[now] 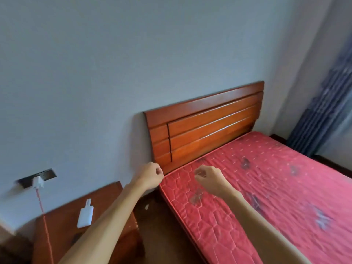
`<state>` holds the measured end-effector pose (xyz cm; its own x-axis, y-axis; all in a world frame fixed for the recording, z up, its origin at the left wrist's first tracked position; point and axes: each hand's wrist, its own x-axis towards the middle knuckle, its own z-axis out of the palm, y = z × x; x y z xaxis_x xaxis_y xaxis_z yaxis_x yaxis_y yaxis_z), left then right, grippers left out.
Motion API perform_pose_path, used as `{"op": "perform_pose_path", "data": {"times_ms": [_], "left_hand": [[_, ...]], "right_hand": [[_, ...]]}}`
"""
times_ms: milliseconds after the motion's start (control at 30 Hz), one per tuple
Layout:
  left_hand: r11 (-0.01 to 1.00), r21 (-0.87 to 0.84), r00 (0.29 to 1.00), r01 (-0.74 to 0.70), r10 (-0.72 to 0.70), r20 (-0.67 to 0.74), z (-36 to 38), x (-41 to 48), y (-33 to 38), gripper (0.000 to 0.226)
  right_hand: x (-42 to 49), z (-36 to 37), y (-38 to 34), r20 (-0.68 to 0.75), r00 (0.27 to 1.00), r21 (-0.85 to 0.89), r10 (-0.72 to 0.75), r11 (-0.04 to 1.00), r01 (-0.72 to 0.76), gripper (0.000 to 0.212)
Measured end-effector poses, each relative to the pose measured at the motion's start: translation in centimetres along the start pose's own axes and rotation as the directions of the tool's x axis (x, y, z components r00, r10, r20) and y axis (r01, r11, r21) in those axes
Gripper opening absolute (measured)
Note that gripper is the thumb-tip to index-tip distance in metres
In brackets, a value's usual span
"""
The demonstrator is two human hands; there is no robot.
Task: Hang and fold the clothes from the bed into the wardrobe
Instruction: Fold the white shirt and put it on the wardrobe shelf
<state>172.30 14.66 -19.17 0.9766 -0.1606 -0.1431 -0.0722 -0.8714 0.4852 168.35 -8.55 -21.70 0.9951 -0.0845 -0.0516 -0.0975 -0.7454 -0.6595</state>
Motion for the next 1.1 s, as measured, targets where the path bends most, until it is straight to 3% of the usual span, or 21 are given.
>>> {"op": "perform_pose_path", "data": {"times_ms": [233,467,800,1100], "left_hand": [[0.963,0.035,0.952,-0.268,0.259,0.163,8.5,0.7,14.7,0.019],[0.872,0.038,0.826,-0.488,0.447,0.342,16.6,1.3,27.2,0.020],[0.658,-0.109,0.497,-0.745,0.657,0.567,29.2,1.4,43.5,0.019],[0.469,-0.280,0.139,-0.838,0.679,0.720,38.7,-4.1,53.2,0.019]], "right_hand": [[-6.9,-8.5,12.7,-0.175,0.959,0.067,0.224,0.974,-0.216,0.021],[-14.2,-13.8,22.6,-0.310,0.832,0.208,0.461,0.886,-0.414,0.018],[-22.5,-20.3,33.6,-0.434,0.523,0.343,0.734,0.671,-0.657,0.024],[-31.9,-21.5,39.2,-0.412,0.210,0.490,0.887,0.410,-0.769,0.023]]}}
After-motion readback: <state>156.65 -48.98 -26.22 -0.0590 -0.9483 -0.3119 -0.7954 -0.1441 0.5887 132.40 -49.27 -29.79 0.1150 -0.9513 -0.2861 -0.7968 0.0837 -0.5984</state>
